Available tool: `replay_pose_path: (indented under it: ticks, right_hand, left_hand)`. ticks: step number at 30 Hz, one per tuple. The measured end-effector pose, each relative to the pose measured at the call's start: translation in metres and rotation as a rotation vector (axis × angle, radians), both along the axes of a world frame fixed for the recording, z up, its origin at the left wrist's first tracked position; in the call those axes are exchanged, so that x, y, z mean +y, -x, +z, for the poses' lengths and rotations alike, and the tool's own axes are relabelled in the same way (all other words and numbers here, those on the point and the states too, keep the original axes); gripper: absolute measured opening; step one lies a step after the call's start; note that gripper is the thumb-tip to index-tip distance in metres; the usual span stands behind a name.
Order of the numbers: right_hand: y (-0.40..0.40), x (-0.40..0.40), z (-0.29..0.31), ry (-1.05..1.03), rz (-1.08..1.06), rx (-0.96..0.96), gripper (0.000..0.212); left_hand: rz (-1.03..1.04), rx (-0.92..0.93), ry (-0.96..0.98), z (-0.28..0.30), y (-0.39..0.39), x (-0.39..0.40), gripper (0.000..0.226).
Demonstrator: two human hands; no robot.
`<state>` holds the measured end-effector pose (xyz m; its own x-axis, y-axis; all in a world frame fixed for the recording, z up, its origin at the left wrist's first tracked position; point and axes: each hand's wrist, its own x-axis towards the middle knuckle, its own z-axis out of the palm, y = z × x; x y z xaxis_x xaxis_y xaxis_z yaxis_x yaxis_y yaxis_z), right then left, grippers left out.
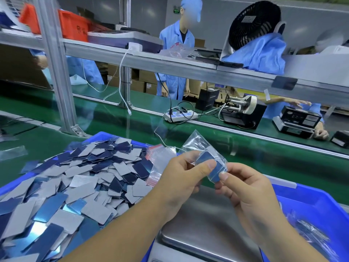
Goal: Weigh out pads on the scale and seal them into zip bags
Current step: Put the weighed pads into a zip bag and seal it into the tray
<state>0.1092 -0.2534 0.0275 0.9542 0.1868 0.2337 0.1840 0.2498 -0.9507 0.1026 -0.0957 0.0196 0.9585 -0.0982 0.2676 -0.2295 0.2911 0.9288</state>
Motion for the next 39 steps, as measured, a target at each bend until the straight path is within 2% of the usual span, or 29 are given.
replay_pose_path:
  ticks: [3, 8, 13, 16, 21, 24, 27, 28, 31, 35, 39]
  right_hand:
    - [0.0, -0.001, -0.001, 0.058, -0.005, -0.039, 0.025]
    - [-0.003, -0.006, 0.0, 0.188, 0.015, -0.125, 0.016]
    - [-0.004, -0.01, 0.003, 0.299, 0.014, -0.241, 0.023]
    - [-0.004, -0.011, 0.002, 0.344, -0.003, -0.268, 0.023]
    - [-0.004, -0.008, 0.0, 0.232, -0.033, -0.176, 0.014]
    - [-0.003, -0.005, -0.003, 0.11, -0.015, -0.052, 0.008]
    - [-0.003, -0.003, -0.002, 0.053, 0.027, 0.075, 0.007]
    - [-0.004, -0.004, -0.001, 0.076, 0.031, 0.077, 0.007]
    - [-0.007, -0.01, 0.001, 0.189, 0.015, 0.009, 0.005]
    - [-0.008, -0.012, -0.002, 0.304, -0.048, -0.092, 0.008]
    - [-0.008, -0.005, -0.003, 0.088, -0.08, -0.016, 0.021]
  left_hand:
    - [0.036, 0.006, -0.023, -0.001, 0.0, -0.002, 0.009]
    - [0.012, 0.04, -0.017, -0.002, 0.0, -0.001, 0.007]
    - [-0.023, 0.022, 0.036, -0.003, -0.002, -0.001, 0.018]
    - [-0.052, 0.009, 0.07, -0.003, -0.001, -0.001, 0.016]
    - [-0.031, 0.018, 0.029, -0.006, -0.004, -0.002, 0.016]
    - [-0.033, 0.047, 0.012, -0.009, -0.004, -0.005, 0.011]
    - [0.015, 0.087, -0.027, -0.013, -0.005, -0.005, 0.045]
    - [0.021, 0.083, -0.047, -0.014, -0.004, -0.005, 0.049]
    - [-0.008, 0.057, -0.085, -0.013, -0.003, -0.004, 0.023]
    - [-0.027, 0.118, -0.078, -0.014, -0.004, -0.005, 0.023]
    - [-0.053, 0.161, -0.001, -0.011, -0.004, -0.004, 0.012]
